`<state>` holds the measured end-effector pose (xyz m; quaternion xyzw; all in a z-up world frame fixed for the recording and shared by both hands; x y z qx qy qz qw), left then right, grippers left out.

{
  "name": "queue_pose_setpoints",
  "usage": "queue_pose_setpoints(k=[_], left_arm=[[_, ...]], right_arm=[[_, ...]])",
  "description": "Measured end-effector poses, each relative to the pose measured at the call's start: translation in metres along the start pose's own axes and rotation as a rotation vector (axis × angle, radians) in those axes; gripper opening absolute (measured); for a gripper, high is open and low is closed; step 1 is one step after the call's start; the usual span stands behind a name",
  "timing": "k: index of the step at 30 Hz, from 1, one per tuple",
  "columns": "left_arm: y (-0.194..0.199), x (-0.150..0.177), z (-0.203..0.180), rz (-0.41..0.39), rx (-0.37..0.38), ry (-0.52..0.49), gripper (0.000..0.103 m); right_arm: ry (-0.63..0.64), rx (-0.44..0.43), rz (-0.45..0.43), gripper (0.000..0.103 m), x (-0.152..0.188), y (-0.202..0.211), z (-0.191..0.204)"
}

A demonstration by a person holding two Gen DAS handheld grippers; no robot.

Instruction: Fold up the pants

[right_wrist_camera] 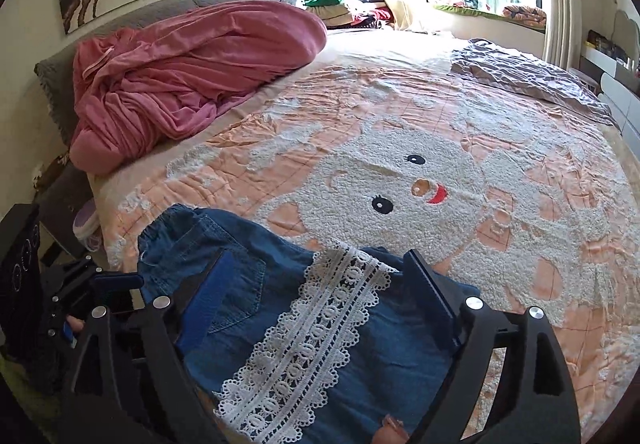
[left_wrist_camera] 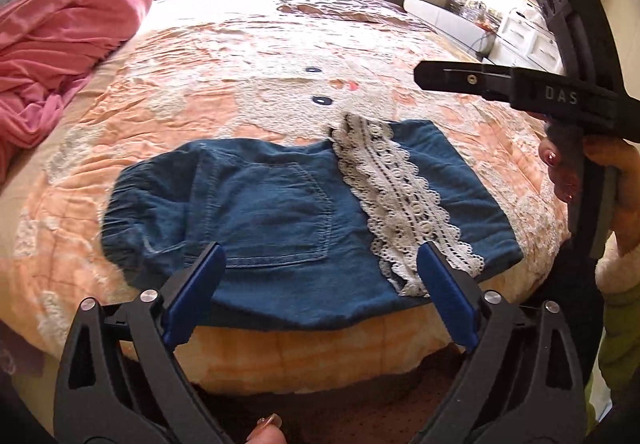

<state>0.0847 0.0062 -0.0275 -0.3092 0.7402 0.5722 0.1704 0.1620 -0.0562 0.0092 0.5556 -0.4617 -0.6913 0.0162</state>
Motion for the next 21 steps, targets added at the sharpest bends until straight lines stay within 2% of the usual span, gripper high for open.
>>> queue_pose_setpoints(k=[12, 17, 21], left_arm=[[0.017, -0.01, 0.091, -0.035, -0.069, 0.227, 0.093], [0.012, -0.006, 0.111, -0.014, -0.055, 0.301, 0.093], [0.003, -0.002, 0.115, 0.012, -0.047, 0.316, 0.093]], right_arm=[[0.104, -0.09, 0.049, 0.089, -0.033, -0.047, 0.05], [0.15, -0.159, 0.085, 0.09, -0.047, -0.076, 0.076], [0.198, -0.199, 0.135, 0.09, -0.053, -0.103, 0.097]])
Point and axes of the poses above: each gripper's, at about its wrist camera, not at the fingertips, and y roughly against the way its jaws point, z to its left, x to its underside, the point moved 8 cm from there along -y, roughly the way its jaws point, and after that the axes turned 14 degrees about y, right-handed, at the moved point
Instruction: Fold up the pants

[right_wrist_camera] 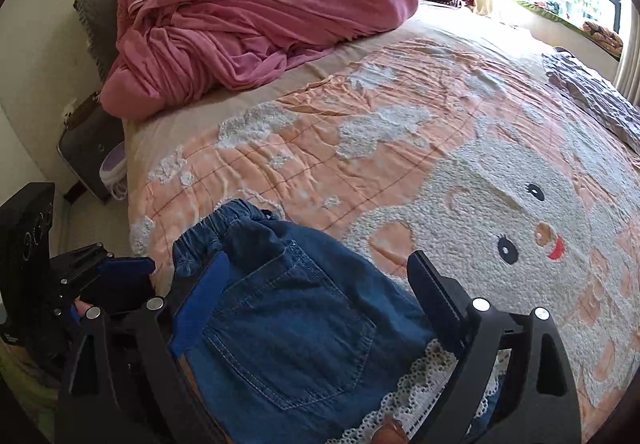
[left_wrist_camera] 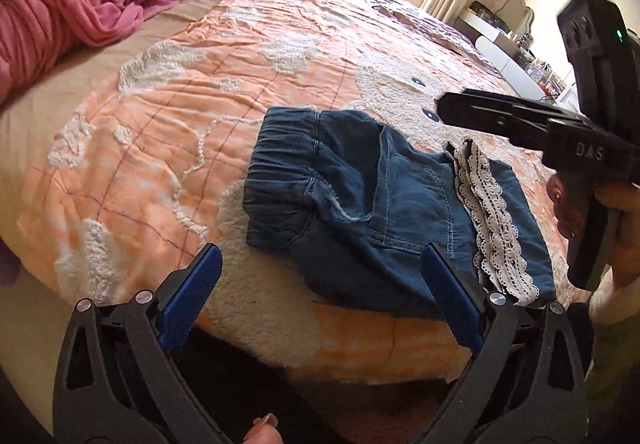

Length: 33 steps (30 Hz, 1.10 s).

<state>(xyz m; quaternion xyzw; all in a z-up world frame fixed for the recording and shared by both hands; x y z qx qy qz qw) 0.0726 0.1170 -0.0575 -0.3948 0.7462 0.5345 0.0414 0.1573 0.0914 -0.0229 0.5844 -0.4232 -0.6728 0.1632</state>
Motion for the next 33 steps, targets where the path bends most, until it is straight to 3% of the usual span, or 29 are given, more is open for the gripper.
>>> queue_pose_setpoints(k=[6, 14, 15, 16, 17, 18, 20, 22, 28, 31, 32, 33], left_arm=[[-0.016, 0.006, 0.003, 0.061, 0.04, 0.055, 0.093], [-0.028, 0.006, 0.011, 0.071, 0.064, 0.138, 0.093], [-0.029, 0.006, 0.012, 0.071, 0.065, 0.14, 0.093], [-0.03, 0.005, 0.012, 0.073, 0.065, 0.144, 0.093], [-0.03, 0.005, 0.012, 0.072, 0.067, 0.149, 0.093], [-0.031, 0.006, 0.012, 0.07, 0.071, 0.151, 0.093], [-0.031, 0.007, 0.013, 0.068, 0.075, 0.155, 0.093], [-0.029, 0.006, 0.013, 0.059, 0.085, 0.167, 0.093], [-0.025, 0.002, 0.01, 0.04, 0.102, 0.207, 0.093], [-0.023, -0.004, -0.003, 0.054, 0.187, 0.238, 0.093], [-0.023, -0.004, -0.011, 0.072, 0.229, 0.24, 0.087], [-0.023, -0.003, -0.019, 0.092, 0.262, 0.245, 0.075]], right_arm=[[0.073, -0.082, 0.084, 0.09, -0.016, -0.047, 0.019], [0.112, -0.219, 0.203, 0.089, -0.027, -0.104, 0.043], [0.105, -0.234, 0.231, 0.084, -0.024, -0.111, 0.044], [0.103, -0.243, 0.257, 0.069, -0.02, -0.118, 0.046], [0.11, -0.26, 0.259, 0.062, -0.018, -0.123, 0.05], [0.122, -0.276, 0.235, 0.051, -0.017, -0.124, 0.054], [0.136, -0.268, 0.192, 0.045, -0.016, -0.118, 0.058], [0.106, -0.28, 0.144, 0.033, -0.017, -0.106, 0.054], [0.004, -0.357, -0.053, 0.029, -0.016, -0.042, 0.029], [-0.015, -0.363, -0.12, 0.029, -0.012, -0.014, 0.018], [-0.024, -0.365, -0.146, 0.029, -0.009, -0.004, 0.012], [-0.03, -0.37, -0.168, 0.029, -0.006, 0.004, 0.008]])
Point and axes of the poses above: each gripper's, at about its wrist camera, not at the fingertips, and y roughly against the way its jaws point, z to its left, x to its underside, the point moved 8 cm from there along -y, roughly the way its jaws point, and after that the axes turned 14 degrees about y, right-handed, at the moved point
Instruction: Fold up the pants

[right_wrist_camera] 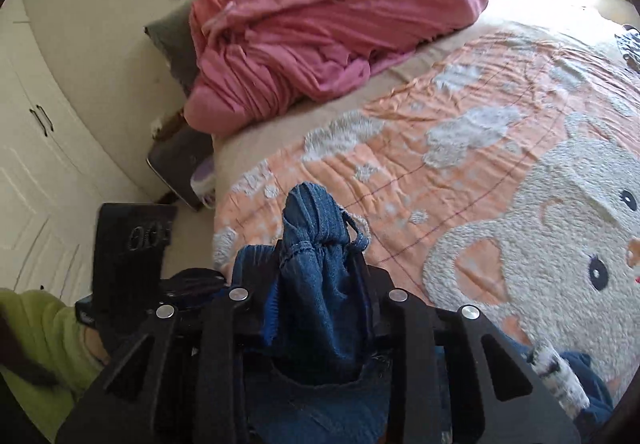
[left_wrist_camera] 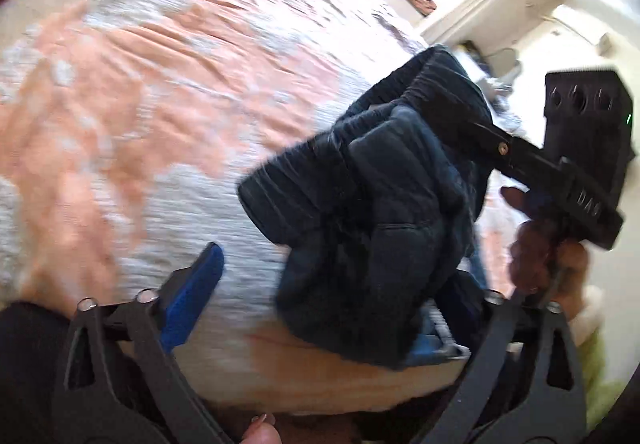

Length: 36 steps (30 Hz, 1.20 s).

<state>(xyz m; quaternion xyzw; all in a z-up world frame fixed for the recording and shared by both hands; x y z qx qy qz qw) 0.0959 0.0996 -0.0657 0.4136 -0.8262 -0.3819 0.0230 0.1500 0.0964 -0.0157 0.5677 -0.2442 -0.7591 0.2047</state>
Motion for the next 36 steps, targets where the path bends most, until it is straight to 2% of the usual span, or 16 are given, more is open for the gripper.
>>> queue_pose_setpoints(k=[2, 4, 6, 10, 12, 14, 16, 19, 21, 22, 24, 27, 30, 32, 33, 36], left_arm=[[-0.005, 0.007, -0.02, 0.041, 0.073, -0.021, 0.056], [-0.007, 0.014, -0.037, 0.054, 0.097, -0.055, 0.048], [-0.01, 0.021, -0.055, 0.053, 0.107, -0.098, 0.034], [-0.02, 0.033, -0.08, 0.053, 0.102, -0.151, 0.027], [-0.026, 0.038, -0.09, 0.035, 0.07, -0.195, 0.027], [-0.033, 0.05, -0.106, 0.005, 0.019, -0.268, 0.026], [-0.04, 0.058, -0.119, -0.041, -0.04, -0.37, 0.026], [-0.05, 0.079, -0.136, -0.07, -0.081, -0.504, 0.027], [-0.059, 0.095, -0.146, -0.072, -0.097, -0.575, 0.033], [-0.063, 0.102, -0.151, -0.062, -0.091, -0.605, 0.035], [-0.067, 0.113, -0.155, -0.043, -0.065, -0.646, 0.052], [-0.071, 0.13, -0.162, -0.022, -0.025, -0.713, 0.06], [-0.077, 0.161, -0.166, 0.041, 0.005, -0.76, 0.071], [-0.08, 0.17, -0.161, 0.058, -0.01, -0.793, 0.072], [-0.08, 0.174, -0.161, 0.052, -0.012, -0.807, 0.072], [-0.07, 0.166, -0.163, 0.057, 0.036, -0.794, 0.072]], right_arm=[[0.003, 0.006, -0.042, 0.029, 0.005, 0.021, -0.002], [0.008, 0.013, -0.073, 0.029, 0.011, 0.041, -0.005], [0.011, 0.031, -0.096, 0.029, 0.018, 0.059, -0.009], [-0.018, 0.079, -0.125, 0.032, 0.037, 0.093, -0.024], [-0.056, 0.107, -0.132, 0.035, 0.051, 0.105, -0.034], [-0.102, 0.128, -0.142, 0.039, 0.066, 0.116, -0.043], [-0.162, 0.158, -0.158, 0.051, 0.083, 0.128, -0.054], [-0.254, 0.172, -0.189, 0.059, 0.107, 0.145, -0.066], [-0.319, 0.179, -0.19, 0.061, 0.125, 0.155, -0.072], [-0.351, 0.184, -0.191, 0.062, 0.133, 0.158, -0.074], [-0.413, 0.194, -0.195, 0.067, 0.149, 0.167, -0.079], [-0.5, 0.174, -0.209, 0.072, 0.163, 0.175, -0.08], [-0.517, 0.183, -0.189, 0.08, 0.165, 0.173, -0.074], [-0.498, 0.183, -0.157, 0.084, 0.161, 0.166, -0.067], [-0.489, 0.184, -0.136, 0.089, 0.158, 0.162, -0.064], [-0.463, 0.222, -0.062, 0.091, 0.153, 0.146, -0.06]])
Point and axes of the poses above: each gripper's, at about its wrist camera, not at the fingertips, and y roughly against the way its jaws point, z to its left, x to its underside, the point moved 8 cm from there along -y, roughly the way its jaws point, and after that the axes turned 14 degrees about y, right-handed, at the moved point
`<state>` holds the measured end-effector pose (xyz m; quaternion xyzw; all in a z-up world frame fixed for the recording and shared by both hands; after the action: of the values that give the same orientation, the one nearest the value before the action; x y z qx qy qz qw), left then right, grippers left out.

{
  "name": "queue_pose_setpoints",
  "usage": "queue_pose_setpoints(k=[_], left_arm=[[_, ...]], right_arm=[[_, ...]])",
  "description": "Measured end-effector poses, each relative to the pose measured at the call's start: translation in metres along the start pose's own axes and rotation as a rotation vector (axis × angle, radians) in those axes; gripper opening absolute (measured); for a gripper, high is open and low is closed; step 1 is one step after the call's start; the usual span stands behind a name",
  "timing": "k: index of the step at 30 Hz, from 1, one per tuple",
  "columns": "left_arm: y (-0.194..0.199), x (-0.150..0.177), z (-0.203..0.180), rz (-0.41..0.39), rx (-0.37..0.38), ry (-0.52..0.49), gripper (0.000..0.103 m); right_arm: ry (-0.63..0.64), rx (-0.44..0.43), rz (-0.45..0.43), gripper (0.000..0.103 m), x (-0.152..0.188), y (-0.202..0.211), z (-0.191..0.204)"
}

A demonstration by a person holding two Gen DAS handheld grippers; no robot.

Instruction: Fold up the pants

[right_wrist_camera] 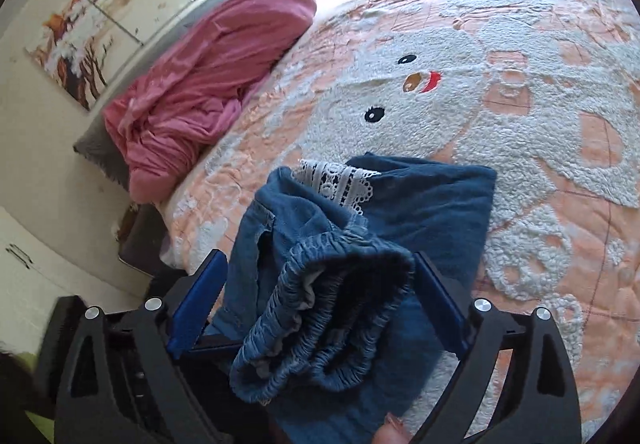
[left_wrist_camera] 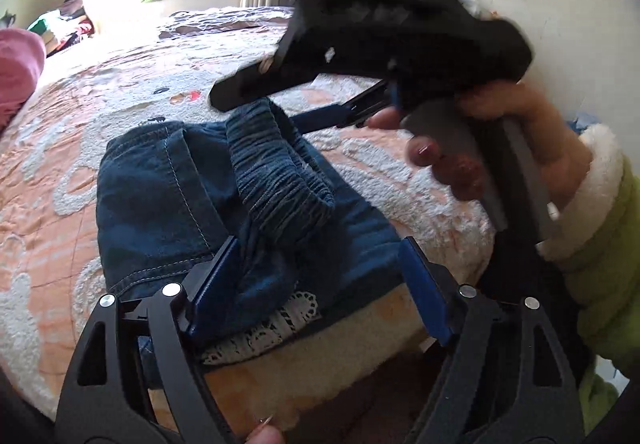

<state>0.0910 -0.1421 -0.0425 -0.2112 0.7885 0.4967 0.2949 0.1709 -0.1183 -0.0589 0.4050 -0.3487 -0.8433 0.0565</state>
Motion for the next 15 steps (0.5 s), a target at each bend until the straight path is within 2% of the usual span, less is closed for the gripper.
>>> queue_pose_setpoints(k=[2, 4, 7, 9, 12, 15], left_arm=[[0.016, -0.002, 0.002, -0.018, 0.02, 0.012, 0.073], [0.034, -0.01, 0.015, -0.051, -0.004, 0.033, 0.073], [0.042, -0.017, 0.049, -0.062, -0.109, 0.09, 0.073], [0.039, -0.021, 0.07, -0.056, -0.174, 0.128, 0.073], [0.026, -0.024, 0.091, -0.037, -0.24, 0.168, 0.069], [0.016, -0.014, 0.093, 0.017, -0.256, 0.14, 0.069]], right_arm=[[0.011, 0.054, 0.055, 0.09, 0.005, -0.011, 0.001], [0.041, 0.069, 0.073, 0.062, 0.011, -0.017, 0.004], [0.059, 0.089, 0.051, 0.046, 0.016, -0.016, 0.002], [0.059, 0.063, 0.003, 0.041, 0.013, -0.01, 0.005], [0.116, 0.055, -0.059, 0.041, -0.002, 0.003, 0.017], [0.131, 0.121, -0.021, 0.041, -0.007, 0.003, 0.008]])
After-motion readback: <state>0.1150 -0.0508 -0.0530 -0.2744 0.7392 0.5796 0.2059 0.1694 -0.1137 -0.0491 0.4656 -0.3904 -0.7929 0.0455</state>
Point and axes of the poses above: each gripper's, at about its wrist camera, not at the fingertips, and y roughly against the way its jaws point, z to its left, x to its underside, the point moved 8 cm from there along -y, roughly the way its jaws point, and after that the axes turned 14 degrees about y, right-handed, at the moved point
